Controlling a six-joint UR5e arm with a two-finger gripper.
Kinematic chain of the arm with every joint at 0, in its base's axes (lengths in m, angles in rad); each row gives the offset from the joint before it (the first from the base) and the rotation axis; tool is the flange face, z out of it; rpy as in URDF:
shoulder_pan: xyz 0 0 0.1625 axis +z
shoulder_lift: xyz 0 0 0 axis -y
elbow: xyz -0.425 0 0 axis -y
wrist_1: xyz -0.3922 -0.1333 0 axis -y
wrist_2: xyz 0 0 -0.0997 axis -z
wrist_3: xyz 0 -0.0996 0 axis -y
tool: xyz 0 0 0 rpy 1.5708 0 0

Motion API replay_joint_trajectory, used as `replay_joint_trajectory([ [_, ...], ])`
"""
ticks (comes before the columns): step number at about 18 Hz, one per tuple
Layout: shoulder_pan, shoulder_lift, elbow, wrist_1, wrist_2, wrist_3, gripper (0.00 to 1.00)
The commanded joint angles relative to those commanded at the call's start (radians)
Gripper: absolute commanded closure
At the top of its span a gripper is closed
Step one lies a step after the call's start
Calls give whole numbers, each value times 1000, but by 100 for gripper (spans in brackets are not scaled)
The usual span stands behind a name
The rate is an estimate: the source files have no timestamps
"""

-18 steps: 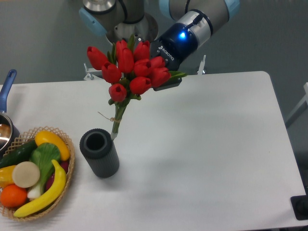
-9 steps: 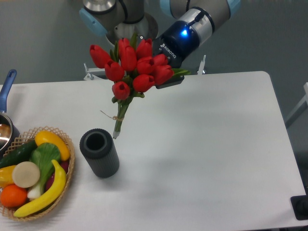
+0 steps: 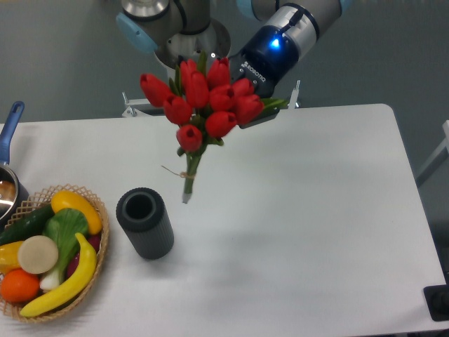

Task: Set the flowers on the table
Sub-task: 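Lift the red tulip bouquet up out of the black vase, then carry the held tulips away from the vase over the open table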

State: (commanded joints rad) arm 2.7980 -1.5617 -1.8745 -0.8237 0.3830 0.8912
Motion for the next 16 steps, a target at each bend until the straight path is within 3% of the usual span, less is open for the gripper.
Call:
replay_joint_trajectory([
  [6, -2, 34, 35, -26, 305, -5, 68],
  [10, -5, 48, -14, -26, 445, 5, 67],
  [12, 5, 48, -57, -26, 578, 21, 68],
  [16, 2, 40, -58, -34, 710, 34, 68],
])
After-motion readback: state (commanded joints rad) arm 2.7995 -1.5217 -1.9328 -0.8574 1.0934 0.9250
